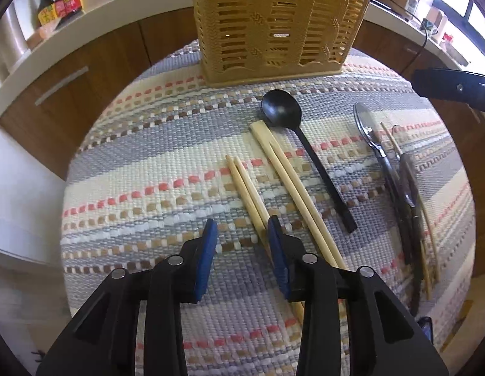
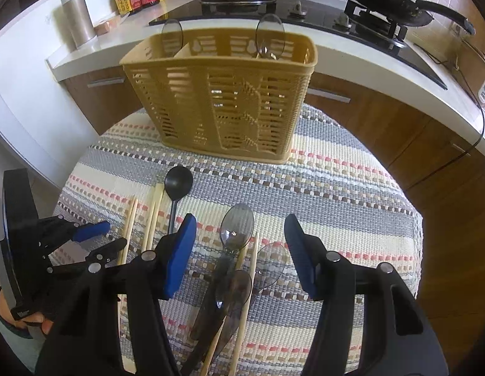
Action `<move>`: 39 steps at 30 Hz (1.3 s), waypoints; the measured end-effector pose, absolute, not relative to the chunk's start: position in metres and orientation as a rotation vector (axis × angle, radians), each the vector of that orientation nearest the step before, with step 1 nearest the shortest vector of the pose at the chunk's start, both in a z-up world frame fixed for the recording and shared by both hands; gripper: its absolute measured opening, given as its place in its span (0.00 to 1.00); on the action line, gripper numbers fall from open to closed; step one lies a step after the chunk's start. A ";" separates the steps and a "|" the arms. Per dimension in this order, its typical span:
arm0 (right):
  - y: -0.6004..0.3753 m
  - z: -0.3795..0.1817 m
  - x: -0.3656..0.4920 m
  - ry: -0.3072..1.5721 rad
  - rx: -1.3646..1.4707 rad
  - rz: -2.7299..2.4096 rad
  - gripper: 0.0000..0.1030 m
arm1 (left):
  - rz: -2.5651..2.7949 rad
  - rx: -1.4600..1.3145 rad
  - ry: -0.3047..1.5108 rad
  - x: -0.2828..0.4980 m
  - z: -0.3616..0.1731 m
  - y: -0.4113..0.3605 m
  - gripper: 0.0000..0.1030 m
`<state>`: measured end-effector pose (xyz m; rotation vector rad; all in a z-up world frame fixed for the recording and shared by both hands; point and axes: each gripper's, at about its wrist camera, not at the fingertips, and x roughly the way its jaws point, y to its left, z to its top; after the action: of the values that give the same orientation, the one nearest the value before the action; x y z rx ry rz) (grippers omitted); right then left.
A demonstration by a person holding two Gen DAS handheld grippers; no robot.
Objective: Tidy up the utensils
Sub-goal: 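Grasp a single wooden chopstick with left tool while right tool grasps the black ladle-spoon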
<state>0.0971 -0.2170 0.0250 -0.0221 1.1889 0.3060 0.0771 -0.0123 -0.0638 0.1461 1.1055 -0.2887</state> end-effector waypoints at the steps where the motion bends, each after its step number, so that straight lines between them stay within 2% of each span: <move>1: -0.216 0.023 0.098 1.196 -0.020 0.306 0.53 | -0.282 0.149 1.108 0.078 -0.064 -0.013 0.32; 12: -0.204 0.006 0.103 1.258 -0.008 0.332 0.53 | -0.305 0.065 1.151 0.083 -0.064 -0.009 0.28; 18: -0.199 0.000 0.112 1.297 0.021 0.341 0.53 | -0.249 0.221 1.139 0.082 -0.065 -0.036 0.24; 19: -0.195 -0.002 0.117 1.316 0.038 0.363 0.49 | -0.256 0.215 1.143 0.083 -0.064 -0.038 0.19; 20: -0.191 -0.006 0.123 1.341 0.057 0.384 0.40 | -0.251 0.207 1.147 0.085 -0.064 -0.038 0.08; 21: -0.188 -0.009 0.127 1.366 0.073 0.395 0.36 | -0.239 0.211 1.145 0.086 -0.063 -0.036 0.06; 22: -0.183 -0.013 0.133 1.389 0.089 0.406 0.36 | -0.245 0.202 1.143 0.087 -0.063 -0.035 0.04; 26: -0.162 -0.024 0.144 1.425 0.076 0.439 0.35 | -0.209 0.109 1.096 0.089 -0.058 -0.011 0.04; 34: -0.133 -0.051 0.155 1.508 0.039 0.448 0.25 | -0.185 -0.035 1.043 0.097 -0.043 0.031 0.04; 37: -0.125 -0.055 0.154 1.514 0.002 0.442 0.19 | -0.206 -0.058 1.038 0.100 -0.040 0.037 0.04; 39: -0.117 -0.054 0.153 1.493 -0.057 0.417 0.08 | -0.214 -0.064 1.028 0.100 -0.039 0.036 0.04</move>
<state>0.1532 -0.1166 -0.0535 -0.0566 1.4929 0.4168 0.0999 0.0364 -0.0387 -0.0640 1.0278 -0.2144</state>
